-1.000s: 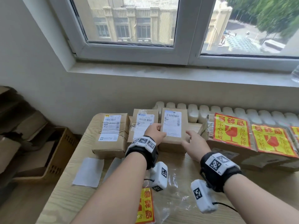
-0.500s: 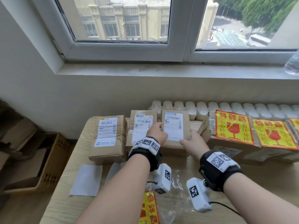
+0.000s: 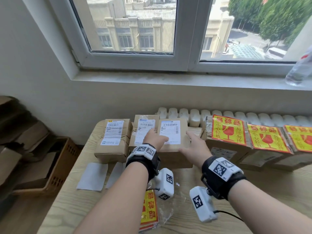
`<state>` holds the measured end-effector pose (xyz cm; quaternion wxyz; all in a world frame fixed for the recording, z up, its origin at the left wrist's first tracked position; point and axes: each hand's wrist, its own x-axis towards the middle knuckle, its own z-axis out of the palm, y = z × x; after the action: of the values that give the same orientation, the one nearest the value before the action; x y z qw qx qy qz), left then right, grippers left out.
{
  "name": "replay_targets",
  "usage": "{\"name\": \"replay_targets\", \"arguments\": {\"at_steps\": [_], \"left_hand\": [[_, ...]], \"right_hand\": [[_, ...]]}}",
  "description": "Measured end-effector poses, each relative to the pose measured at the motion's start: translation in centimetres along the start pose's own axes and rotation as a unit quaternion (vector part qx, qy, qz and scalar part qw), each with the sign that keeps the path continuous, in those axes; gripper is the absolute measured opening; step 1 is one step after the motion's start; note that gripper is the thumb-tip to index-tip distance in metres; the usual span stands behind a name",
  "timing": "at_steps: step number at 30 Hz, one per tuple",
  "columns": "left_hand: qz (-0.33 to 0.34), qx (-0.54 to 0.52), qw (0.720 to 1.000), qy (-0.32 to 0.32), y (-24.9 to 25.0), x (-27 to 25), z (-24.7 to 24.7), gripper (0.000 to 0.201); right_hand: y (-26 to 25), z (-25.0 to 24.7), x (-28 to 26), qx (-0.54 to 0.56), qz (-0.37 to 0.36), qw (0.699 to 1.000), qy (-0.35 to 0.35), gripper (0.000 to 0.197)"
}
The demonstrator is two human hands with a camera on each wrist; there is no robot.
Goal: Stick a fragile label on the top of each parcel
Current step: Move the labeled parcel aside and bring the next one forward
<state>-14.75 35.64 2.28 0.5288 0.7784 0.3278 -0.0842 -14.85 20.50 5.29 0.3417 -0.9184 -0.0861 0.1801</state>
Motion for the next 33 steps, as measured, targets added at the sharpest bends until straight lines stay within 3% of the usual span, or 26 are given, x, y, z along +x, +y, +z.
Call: {"name": "replay_targets", "arguments": {"at_steps": [5, 8, 11, 13, 16, 22, 27, 30, 31, 33], "left_hand": [[-0.019, -0.077, 0.997, 0.006, -0.1, -2.8, -0.2, 0.064], [-0.012, -0.119, 0.993, 0.009, -0.1, -3.8, -0.3, 0.039], [-0.002, -0.151, 0.988, 0.020, -0.1, -5.1, -0.6, 0.024], [0.010, -0.147, 0.989, 0.032, -0.2, -5.7, -0.8, 0.029], [0.021, -0.145, 0.988, 0.048, -0.3, -6.4, -1.1, 0.054], [0.053, -0.141, 0.984, 0.093, -0.2, -9.1, -1.4, 0.078], [0.070, -0.168, 0.978, 0.098, 0.9, -14.1, -0.4, 0.076], [0.068, -0.164, 0.980, 0.087, 1.5, -16.7, 0.7, 0.069], [0.065, -0.163, 0.981, 0.086, 1.5, -17.4, 1.1, 0.064], [0.056, -0.168, 0.981, 0.081, 1.7, -18.2, 2.0, 0.059]], "right_hand": [[0.0, -1.0, -1.8, 0.025, -0.014, 1.000, 0.006, 0.066], [-0.1, -1.6, -2.5, 0.031, -0.022, 0.999, 0.016, 0.073], [-0.2, -2.5, -3.3, 0.050, -0.044, 0.998, 0.014, 0.064], [-0.4, -3.0, -4.0, 0.053, -0.064, 0.996, 0.020, 0.054], [-0.3, -3.3, -5.1, 0.063, -0.078, 0.995, 0.025, 0.046], [1.1, -3.7, -7.2, 0.093, -0.068, 0.992, 0.052, 0.059], [2.5, -5.1, -9.4, 0.183, -0.057, 0.979, 0.064, 0.061], [4.3, -6.0, -10.0, 0.218, -0.029, 0.973, 0.065, 0.100], [4.9, -6.3, -10.4, 0.220, -0.026, 0.973, 0.068, 0.105], [5.5, -7.4, -12.0, 0.223, -0.019, 0.971, 0.079, 0.094]]}}
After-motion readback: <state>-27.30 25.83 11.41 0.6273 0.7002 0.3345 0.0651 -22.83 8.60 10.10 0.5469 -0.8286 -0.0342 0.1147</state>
